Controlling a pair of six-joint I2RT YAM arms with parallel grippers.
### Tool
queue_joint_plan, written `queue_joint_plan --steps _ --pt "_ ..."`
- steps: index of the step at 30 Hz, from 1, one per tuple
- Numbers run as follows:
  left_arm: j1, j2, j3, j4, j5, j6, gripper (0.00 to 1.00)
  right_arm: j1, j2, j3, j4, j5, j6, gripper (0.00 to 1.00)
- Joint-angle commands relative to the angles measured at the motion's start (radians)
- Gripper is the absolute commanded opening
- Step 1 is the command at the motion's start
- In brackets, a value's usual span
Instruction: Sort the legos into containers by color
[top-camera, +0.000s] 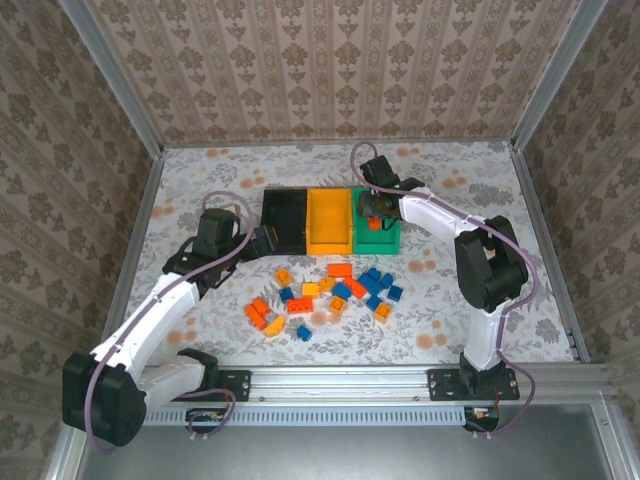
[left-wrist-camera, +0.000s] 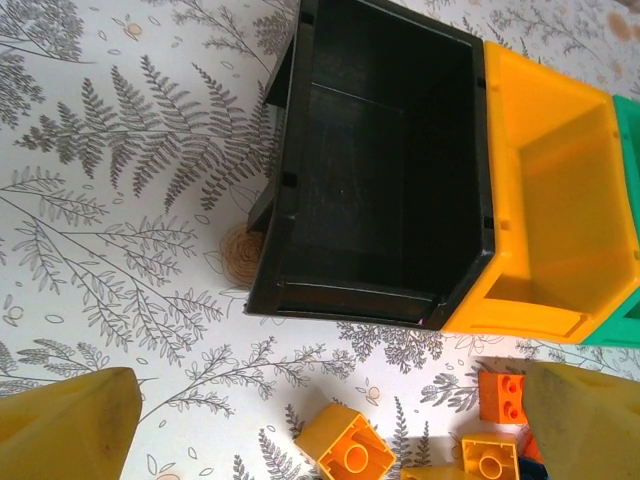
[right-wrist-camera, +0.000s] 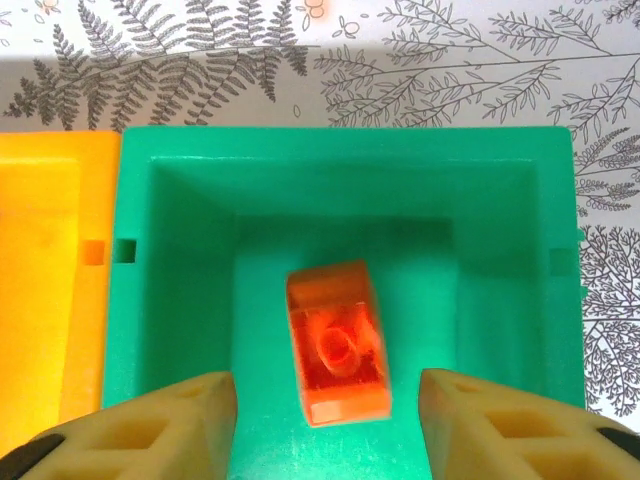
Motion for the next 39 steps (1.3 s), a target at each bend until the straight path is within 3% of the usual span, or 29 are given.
queue_joint_plan --steps 1,8,18,23,31,39 --pt "-0.017 0.026 0.003 0.013 0.028 0.011 0.99 0.005 -0.013 0.039 -0.017 -0.009 0.026 0.6" --pt "-0.119 0.11 0.075 -0.06 -0.033 0.094 0.98 0.034 -0.149 -0.049 0.014 -0.027 0.031 0.69" --pt "-0.273 0.309 0.103 -0.118 -0.127 0.164 0.9 0.078 -0.353 -0.304 0.113 -0.07 0.068 0.72" --pt "-0.279 0.404 0.093 -0.05 -0.167 0.156 0.88 0.081 -0.386 -0.331 0.116 -0.068 0.065 0.72" --pt "-0.269 0.497 0.099 -0.036 -0.149 0.14 0.76 0.08 -0.427 -0.351 0.113 -0.041 0.056 0.72" --pt "-0.272 0.457 0.072 -0.034 -0.145 0.128 0.47 0.077 -0.429 -0.333 0.106 -0.019 0.053 0.72"
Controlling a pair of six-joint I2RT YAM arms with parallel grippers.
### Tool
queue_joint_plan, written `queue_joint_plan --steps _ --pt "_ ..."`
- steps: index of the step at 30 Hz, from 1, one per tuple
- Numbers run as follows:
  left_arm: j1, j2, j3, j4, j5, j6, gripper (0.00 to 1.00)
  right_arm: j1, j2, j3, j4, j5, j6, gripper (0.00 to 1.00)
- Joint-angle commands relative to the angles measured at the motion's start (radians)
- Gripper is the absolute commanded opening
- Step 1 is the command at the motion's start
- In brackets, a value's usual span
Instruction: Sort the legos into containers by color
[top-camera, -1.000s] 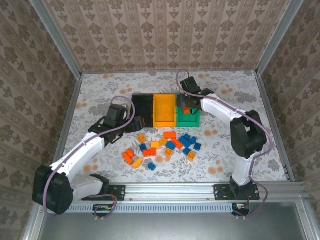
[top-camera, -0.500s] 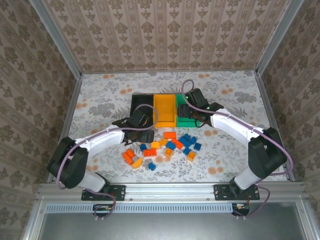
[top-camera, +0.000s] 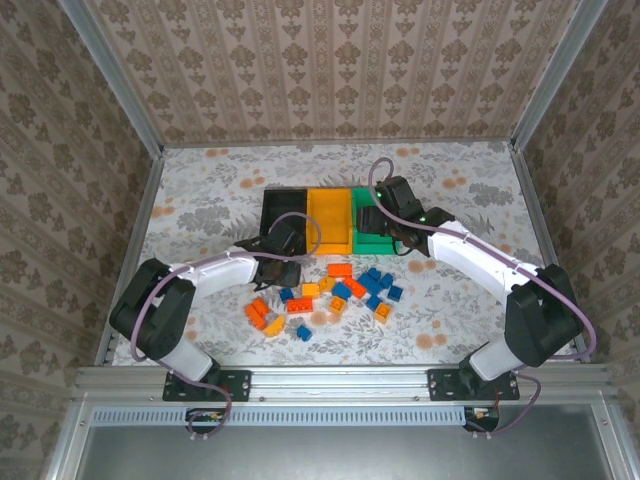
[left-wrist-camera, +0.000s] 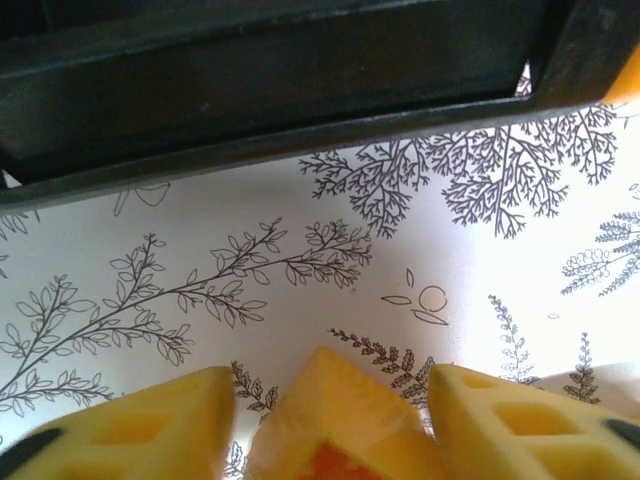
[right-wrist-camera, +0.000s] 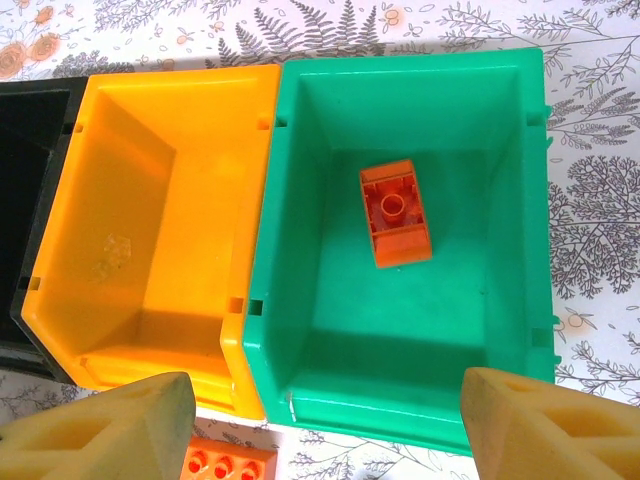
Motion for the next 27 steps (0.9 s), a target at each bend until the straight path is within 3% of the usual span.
queue_joint_plan --steps 1,3,10,18,25,27 --pt "0.003 -0.047 -0.002 -0.005 -0.005 -0.003 0.45 0.001 -0.021 0.007 -0.004 0.03 0.005 0.72" --pt "0.003 -0.078 0.008 -0.018 -0.002 -0.004 0.36 0.0 -0.023 0.011 -0.006 0.034 0.007 0.72" --pt "0.055 -0.196 0.184 -0.057 -0.123 0.025 0.36 -0.001 -0.042 -0.02 -0.001 0.04 0.023 0.73" --pt "0.144 0.041 0.387 0.013 -0.191 0.048 0.37 -0.001 -0.063 -0.06 -0.013 0.039 0.035 0.72" --pt "0.147 0.213 0.506 -0.009 -0.19 0.054 0.38 -0.002 -0.106 -0.094 -0.028 0.014 0.028 0.73" --pt "0.145 0.239 0.521 -0.015 -0.187 0.056 0.44 -0.001 -0.108 -0.105 -0.032 -0.007 0.022 0.73"
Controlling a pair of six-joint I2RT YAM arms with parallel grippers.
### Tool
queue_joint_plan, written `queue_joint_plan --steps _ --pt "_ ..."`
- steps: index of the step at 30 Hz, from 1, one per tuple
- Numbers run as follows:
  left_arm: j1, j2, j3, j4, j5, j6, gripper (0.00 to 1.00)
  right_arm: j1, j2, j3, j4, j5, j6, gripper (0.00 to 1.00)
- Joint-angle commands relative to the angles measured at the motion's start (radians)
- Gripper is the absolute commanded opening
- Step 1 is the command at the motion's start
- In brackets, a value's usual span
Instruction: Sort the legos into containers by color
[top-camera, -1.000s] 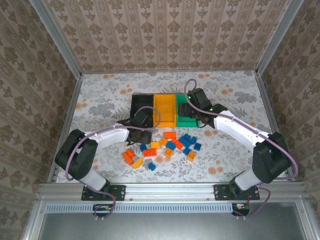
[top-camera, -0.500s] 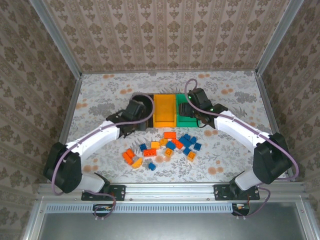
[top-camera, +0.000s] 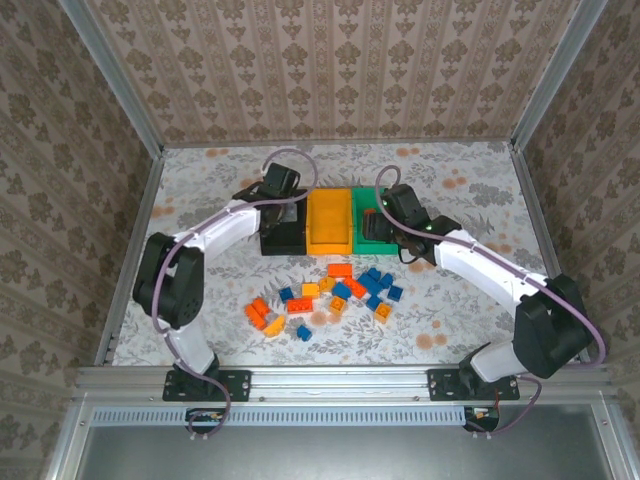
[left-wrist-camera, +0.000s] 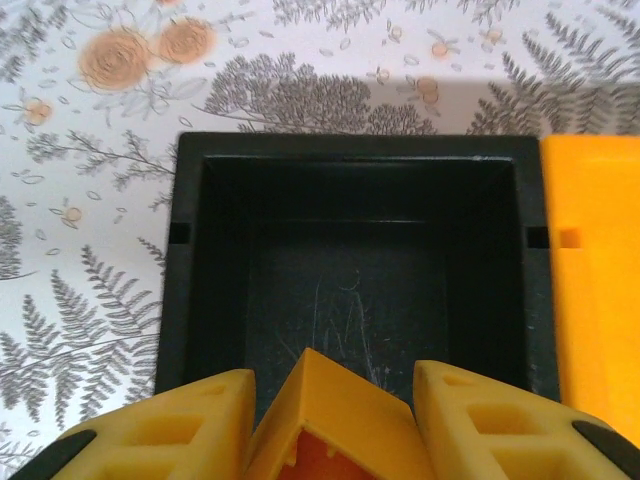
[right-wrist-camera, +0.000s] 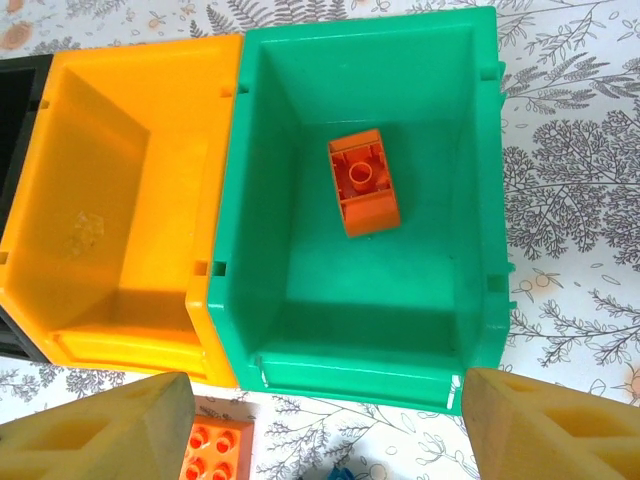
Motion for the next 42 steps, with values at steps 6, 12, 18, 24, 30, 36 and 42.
queue_joint_plan --steps 6,12,18,24,30,36,42 --pt "-0.018 0.018 0.054 -0.027 -0.002 0.019 0.66 -0.001 -0.032 -0.059 -0.05 -0.082 -0.01 0.73" --pt "-0.033 -0.055 0.038 -0.014 0.038 0.001 0.83 -0.001 -0.094 -0.119 -0.099 -0.096 0.012 0.73" --pt "-0.078 -0.241 -0.083 0.051 0.117 -0.028 1.0 0.0 -0.136 -0.221 -0.148 -0.096 0.048 0.72" --pt "-0.151 -0.383 -0.215 0.062 0.117 -0.042 1.0 0.002 -0.151 -0.323 -0.148 -0.099 0.089 0.72" --pt "-0.179 -0.452 -0.307 0.059 0.122 -0.06 1.0 0.014 -0.122 -0.361 -0.086 -0.127 0.108 0.72" --pt "-0.181 -0.482 -0.349 0.053 0.101 -0.067 1.0 0.026 -0.066 -0.339 -0.13 -0.09 0.099 0.68" --pt "-0.178 -0.498 -0.364 0.053 0.087 -0.067 1.0 0.027 -0.046 -0.334 -0.224 -0.013 0.106 0.6"
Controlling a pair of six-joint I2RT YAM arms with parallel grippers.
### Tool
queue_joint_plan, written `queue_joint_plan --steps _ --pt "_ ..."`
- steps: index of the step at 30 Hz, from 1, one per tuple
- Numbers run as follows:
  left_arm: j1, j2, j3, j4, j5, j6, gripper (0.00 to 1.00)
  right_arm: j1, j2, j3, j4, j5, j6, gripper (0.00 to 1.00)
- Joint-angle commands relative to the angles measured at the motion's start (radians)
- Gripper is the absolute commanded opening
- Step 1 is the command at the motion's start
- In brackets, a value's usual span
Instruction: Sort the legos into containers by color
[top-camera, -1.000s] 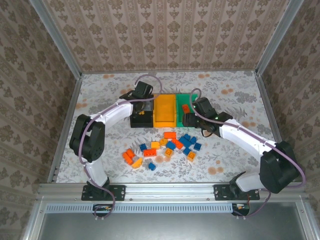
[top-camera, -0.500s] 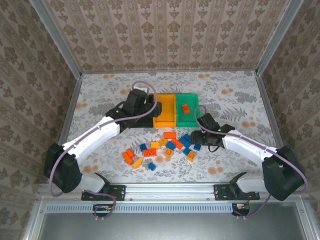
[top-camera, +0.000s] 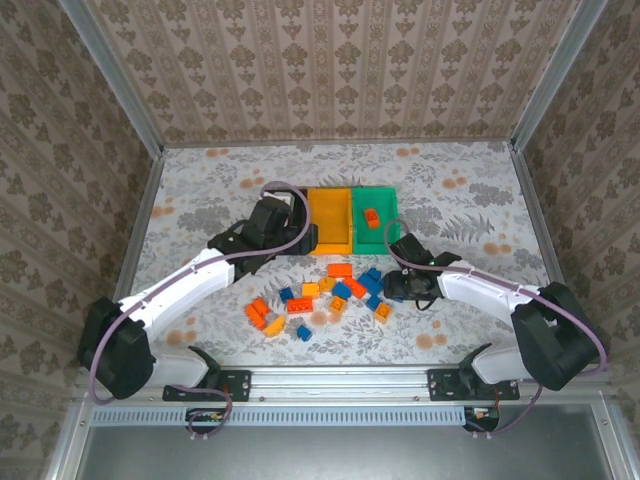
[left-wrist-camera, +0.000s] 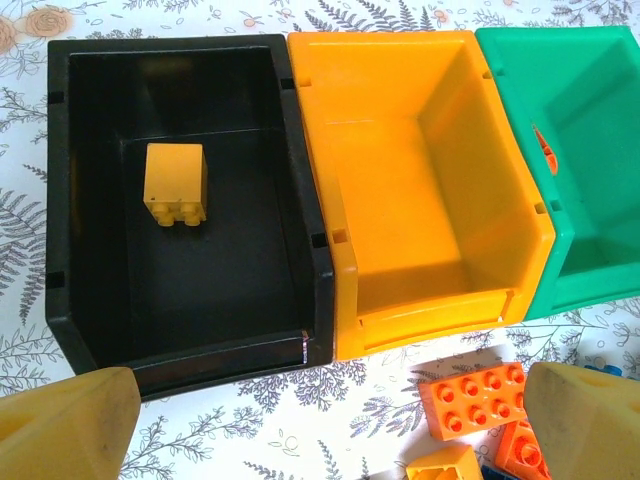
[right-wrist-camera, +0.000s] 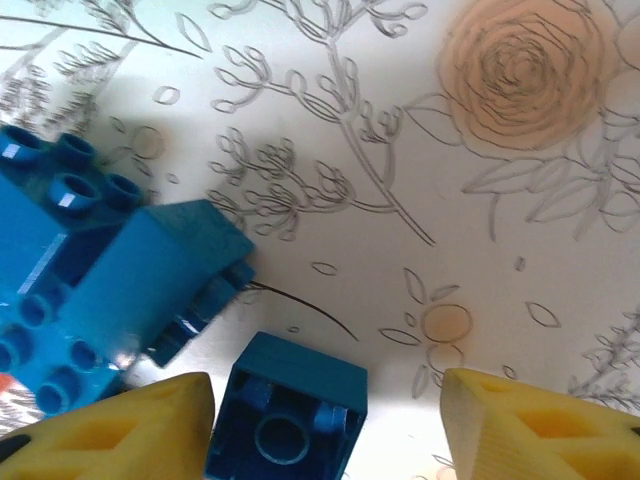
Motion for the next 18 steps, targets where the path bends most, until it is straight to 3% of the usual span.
queue_joint_plan --steps 1,8,13,18 --pt "-0.004 -0.022 -0.018 -0.006 -0.023 -0.021 1.0 0.005 0.015 0.02 -0.103 0.081 0.023 0.59" --pt "0.003 -0.029 -0.029 -0.008 -0.036 -0.018 1.0 0.005 0.048 0.005 -0.046 0.032 0.03 0.58" --pt "0.017 -0.048 -0.047 -0.016 -0.045 -0.026 1.0 0.005 0.089 0.003 0.014 0.008 0.032 0.42" --pt "0.028 -0.091 -0.079 -0.023 -0.038 -0.037 1.0 0.005 -0.027 0.031 -0.027 0.013 -0.01 0.32"
